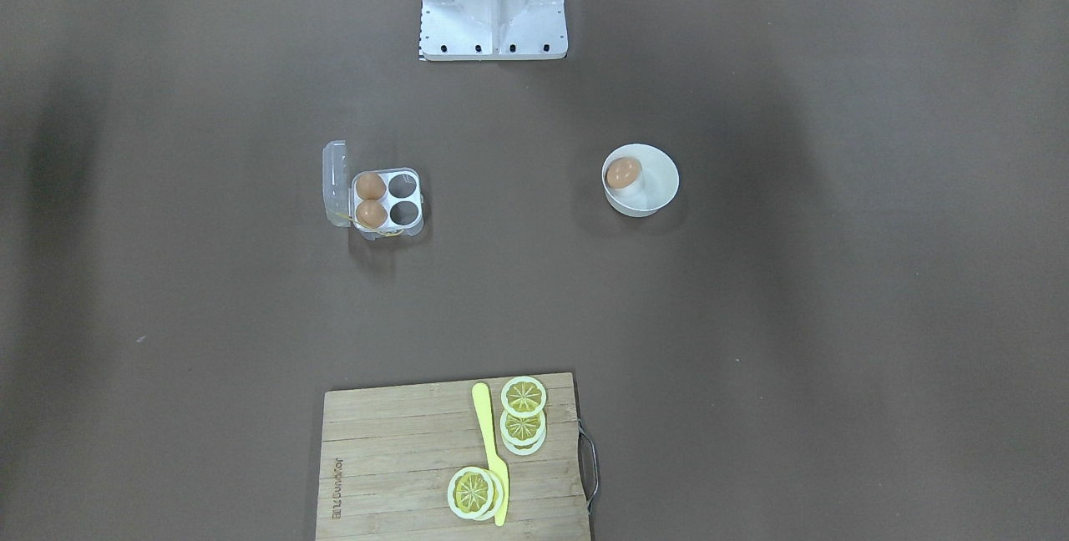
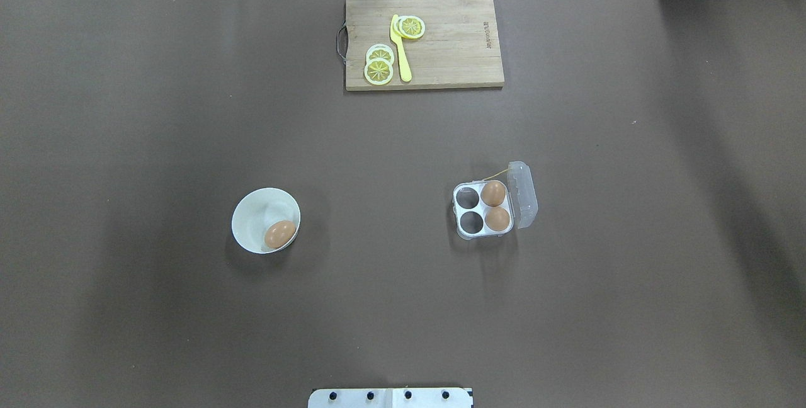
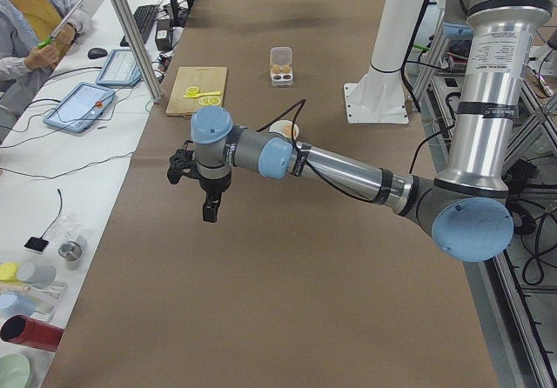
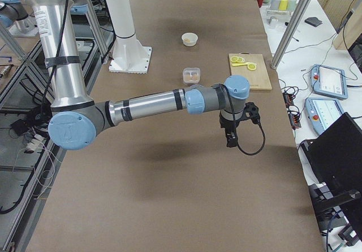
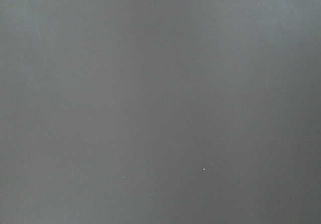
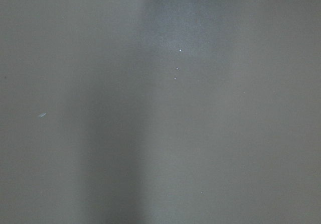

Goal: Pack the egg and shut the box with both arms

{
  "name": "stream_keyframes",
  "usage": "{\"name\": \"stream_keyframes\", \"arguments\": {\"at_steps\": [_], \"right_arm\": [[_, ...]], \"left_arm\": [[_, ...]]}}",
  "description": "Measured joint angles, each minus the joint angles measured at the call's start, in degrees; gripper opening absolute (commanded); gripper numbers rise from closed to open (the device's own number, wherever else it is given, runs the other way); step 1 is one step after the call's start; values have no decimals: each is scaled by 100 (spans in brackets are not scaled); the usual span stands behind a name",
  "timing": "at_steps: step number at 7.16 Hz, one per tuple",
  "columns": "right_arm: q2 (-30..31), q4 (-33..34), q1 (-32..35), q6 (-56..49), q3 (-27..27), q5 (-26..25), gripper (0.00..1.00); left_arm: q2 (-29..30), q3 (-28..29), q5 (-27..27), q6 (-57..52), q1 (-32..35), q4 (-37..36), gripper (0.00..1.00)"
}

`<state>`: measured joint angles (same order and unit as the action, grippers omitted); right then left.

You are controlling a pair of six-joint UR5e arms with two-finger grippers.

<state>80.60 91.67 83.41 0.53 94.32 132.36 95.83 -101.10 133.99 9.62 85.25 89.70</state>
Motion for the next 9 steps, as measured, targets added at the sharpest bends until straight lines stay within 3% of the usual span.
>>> {"name": "stream_keyframes", "arguments": {"at_steps": [6,9], "right_arm": [[10,-16,-12,161,37,5,100],[82,-23,-12,195,62,263,100]], "left_arm": [[-96,-1,23,-2,-13,197,97],[-25,87,31,-21,-49,214,97]]}}
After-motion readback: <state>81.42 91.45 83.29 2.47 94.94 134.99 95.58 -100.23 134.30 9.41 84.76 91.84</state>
